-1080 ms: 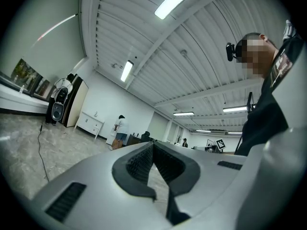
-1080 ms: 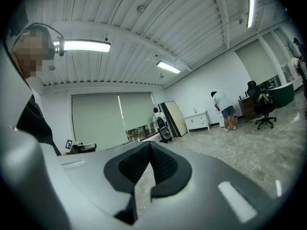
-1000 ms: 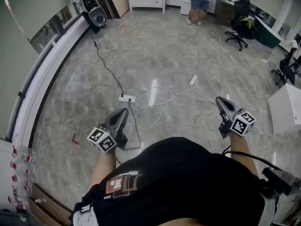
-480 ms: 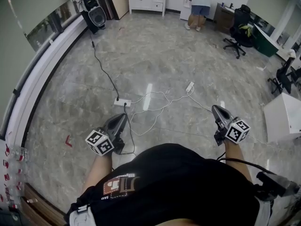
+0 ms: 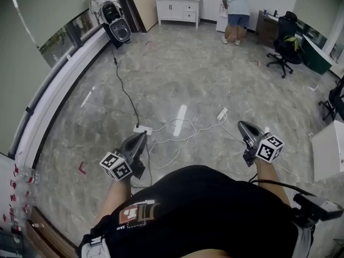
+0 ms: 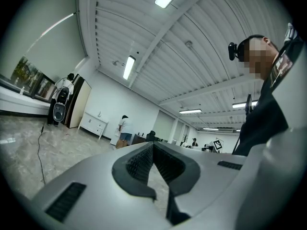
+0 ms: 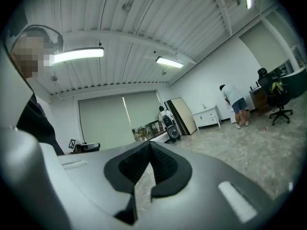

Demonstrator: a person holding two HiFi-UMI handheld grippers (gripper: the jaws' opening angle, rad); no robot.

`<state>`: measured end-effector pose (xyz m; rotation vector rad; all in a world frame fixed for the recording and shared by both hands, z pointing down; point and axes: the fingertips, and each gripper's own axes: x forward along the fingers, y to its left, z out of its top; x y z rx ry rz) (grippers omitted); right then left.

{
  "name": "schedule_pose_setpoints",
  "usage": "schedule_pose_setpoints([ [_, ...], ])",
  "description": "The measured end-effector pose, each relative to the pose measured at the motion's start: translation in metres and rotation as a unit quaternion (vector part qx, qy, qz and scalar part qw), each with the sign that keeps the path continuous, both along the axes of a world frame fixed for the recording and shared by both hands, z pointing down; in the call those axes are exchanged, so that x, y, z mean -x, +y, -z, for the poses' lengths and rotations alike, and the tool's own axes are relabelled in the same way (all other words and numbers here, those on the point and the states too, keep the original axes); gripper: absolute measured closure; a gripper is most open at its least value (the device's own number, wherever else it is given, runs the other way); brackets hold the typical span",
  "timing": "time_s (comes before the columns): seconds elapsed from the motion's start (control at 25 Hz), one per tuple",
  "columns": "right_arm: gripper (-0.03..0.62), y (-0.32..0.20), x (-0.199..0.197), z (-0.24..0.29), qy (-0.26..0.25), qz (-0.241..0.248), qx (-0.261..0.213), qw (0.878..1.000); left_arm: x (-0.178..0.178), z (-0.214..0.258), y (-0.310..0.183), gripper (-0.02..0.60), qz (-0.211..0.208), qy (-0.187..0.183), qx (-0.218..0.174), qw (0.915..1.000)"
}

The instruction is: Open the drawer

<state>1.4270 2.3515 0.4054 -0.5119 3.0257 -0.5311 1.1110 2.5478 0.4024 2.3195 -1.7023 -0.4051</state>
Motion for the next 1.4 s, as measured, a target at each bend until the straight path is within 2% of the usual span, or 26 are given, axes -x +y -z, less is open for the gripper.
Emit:
schedule_pose_setpoints([
  [0.12,0.597,-0.043,-0.021,0.002,0.0,0.016,-0.012,1.0,-0.026,0.001,-0.042,0.594,0.012,0.009,0.002,0.9999],
  [0.36,0.597,-0.113,-0.056,-0.007,-0.014,0.009,0.014,1.0,-0.07,0.005,-0.11,0.594,-0.004,0.006,0.011,0.9999],
  [0.48,0.597,-0.135,-0.06,-0.028,-0.017,0.008,0.034,0.999,-0.072,0.001,-0.134,0.594,-0.001,0.003,0.02,0.9998],
  [0.64,0.597,-0.166,-0.047,-0.044,-0.015,0.002,0.046,0.999,-0.053,-0.007,-0.163,0.594,0.004,0.003,0.031,0.9995],
  [0.8,0.597,-0.197,-0.014,-0.05,-0.003,0.004,0.042,0.999,-0.022,-0.026,-0.201,0.594,-0.003,0.016,0.031,0.9994],
  [0.96,0.597,-0.234,0.041,-0.036,0.009,-0.013,0.021,1.0,0.039,-0.031,-0.246,0.594,-0.022,0.033,0.018,0.9991],
  [1.08,0.597,-0.271,0.084,-0.018,0.0,-0.039,0.02,0.999,0.091,-0.025,-0.286,0.594,-0.035,0.029,0.013,0.9989],
  [1.24,0.597,-0.308,0.15,0.008,0.01,-0.049,-0.003,0.999,0.162,-0.002,-0.332,0.594,-0.053,0.002,0.007,0.9986],
  [1.4,0.597,-0.338,0.208,0.011,0.014,-0.057,0.005,0.998,0.218,0.003,-0.374,0.594,-0.068,0.002,0.01,0.9976],
])
